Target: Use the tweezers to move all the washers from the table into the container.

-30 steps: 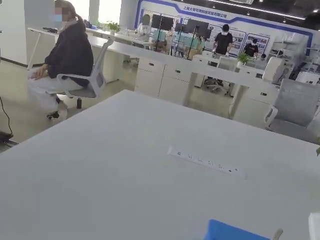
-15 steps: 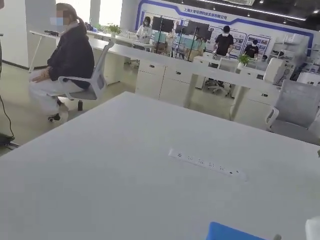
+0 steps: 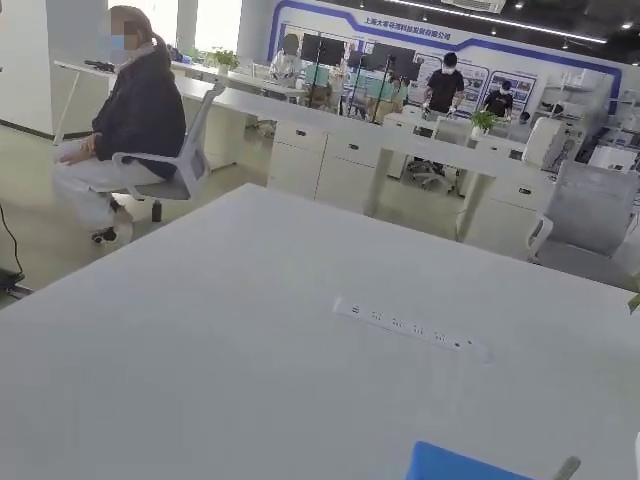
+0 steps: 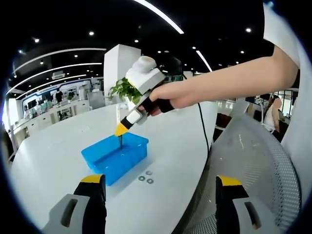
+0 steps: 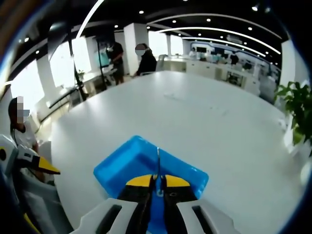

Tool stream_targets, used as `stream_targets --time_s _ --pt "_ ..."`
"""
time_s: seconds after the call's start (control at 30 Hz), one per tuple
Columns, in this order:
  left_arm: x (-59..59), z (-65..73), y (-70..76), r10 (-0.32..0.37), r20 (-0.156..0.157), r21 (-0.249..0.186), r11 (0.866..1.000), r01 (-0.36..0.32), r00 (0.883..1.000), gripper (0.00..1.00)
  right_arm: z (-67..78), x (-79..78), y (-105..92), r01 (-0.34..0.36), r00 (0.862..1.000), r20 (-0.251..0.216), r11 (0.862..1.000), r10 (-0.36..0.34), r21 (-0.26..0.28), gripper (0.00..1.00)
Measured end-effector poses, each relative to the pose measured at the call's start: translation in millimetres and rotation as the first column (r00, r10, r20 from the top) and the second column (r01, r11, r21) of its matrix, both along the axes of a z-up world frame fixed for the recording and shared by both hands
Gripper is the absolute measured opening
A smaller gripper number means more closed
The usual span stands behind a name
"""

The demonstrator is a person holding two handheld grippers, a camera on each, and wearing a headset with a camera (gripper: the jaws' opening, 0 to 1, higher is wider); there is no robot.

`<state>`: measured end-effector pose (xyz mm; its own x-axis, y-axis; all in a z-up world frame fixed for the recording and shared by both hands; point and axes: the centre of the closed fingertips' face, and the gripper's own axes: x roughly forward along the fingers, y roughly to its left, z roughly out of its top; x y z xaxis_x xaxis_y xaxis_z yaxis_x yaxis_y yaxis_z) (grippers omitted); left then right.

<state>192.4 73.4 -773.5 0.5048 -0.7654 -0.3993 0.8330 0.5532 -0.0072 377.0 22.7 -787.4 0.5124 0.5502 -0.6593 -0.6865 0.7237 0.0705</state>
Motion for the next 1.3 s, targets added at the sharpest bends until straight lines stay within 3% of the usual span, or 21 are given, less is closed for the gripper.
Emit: stream_targets --time_s 0.43,1.1,1.3 --pt "-0.4 -0.2 -0.3 -0.002 0.000 0.002 1.000 0.002 1.000 0.95 22.0 -22.1 5.2 -0.008 1.000 0.028 1.000 0.007 0.018 0.05" --pt "-2.3 -3.3 -1.3 -0.017 -0.011 0.012 1.000 0.017 1.000 0.93 32.9 -64.3 12.5 -0.037 0.999 0.015 0.998 0.036 0.051 0.04" --pt "-2.5 -4.5 -1.1 -0.018 -0.015 0.016 1.000 0.018 1.000 0.93 30.1 -75.7 12.0 -0.036 0.999 -0.004 0.997 0.037 0.066 0.04"
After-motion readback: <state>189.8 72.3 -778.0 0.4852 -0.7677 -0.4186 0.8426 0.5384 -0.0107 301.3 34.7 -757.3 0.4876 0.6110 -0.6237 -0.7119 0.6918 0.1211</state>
